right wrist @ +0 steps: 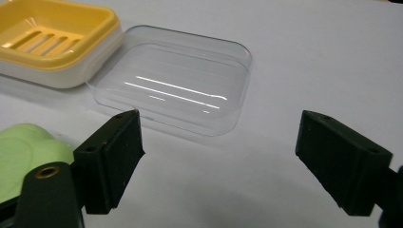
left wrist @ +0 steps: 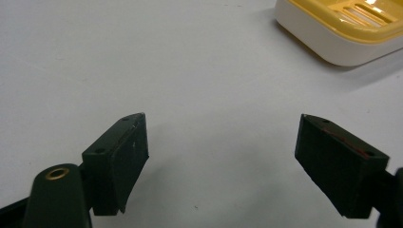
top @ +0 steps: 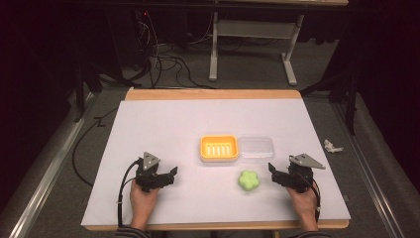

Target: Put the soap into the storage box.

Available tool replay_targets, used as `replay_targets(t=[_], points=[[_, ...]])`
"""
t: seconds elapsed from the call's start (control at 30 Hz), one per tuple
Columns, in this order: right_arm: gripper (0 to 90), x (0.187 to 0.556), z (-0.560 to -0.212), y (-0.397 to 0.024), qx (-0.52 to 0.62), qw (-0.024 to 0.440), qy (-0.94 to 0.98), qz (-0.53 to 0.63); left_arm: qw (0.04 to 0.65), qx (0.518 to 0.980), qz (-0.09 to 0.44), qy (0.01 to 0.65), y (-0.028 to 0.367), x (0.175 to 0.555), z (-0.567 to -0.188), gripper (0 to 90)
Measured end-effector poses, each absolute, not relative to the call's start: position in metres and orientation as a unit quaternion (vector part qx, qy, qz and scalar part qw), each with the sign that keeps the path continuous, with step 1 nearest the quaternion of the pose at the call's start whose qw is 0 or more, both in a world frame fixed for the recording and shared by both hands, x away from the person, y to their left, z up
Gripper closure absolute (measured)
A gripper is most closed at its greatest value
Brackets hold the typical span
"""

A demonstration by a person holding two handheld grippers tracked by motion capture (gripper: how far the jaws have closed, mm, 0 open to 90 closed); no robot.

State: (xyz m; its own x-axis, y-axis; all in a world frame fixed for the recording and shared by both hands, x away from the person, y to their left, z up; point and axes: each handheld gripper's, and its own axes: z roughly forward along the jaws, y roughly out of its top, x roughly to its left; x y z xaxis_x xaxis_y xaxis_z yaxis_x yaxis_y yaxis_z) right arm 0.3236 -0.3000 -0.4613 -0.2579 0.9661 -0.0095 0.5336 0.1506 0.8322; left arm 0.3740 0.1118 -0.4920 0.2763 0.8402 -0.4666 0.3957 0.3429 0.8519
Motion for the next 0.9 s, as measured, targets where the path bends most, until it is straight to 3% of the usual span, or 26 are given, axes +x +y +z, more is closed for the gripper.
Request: replay_targets(t=[0.2, 0.9], points=[[11.2, 0.317, -0.458, -0.296, 0.53, 0.282, 0.694, 0.398, 0.586, 0.545, 0.189, 0.57, 0.113, 0.374, -0.492, 19.0], [11.0, 0.295, -0.442, -0.276, 0.51, 0.228, 0.726, 0.4, 0.587, 0.544, 0.188, 0.569, 0.113, 0.373, -0.492, 19.0]])
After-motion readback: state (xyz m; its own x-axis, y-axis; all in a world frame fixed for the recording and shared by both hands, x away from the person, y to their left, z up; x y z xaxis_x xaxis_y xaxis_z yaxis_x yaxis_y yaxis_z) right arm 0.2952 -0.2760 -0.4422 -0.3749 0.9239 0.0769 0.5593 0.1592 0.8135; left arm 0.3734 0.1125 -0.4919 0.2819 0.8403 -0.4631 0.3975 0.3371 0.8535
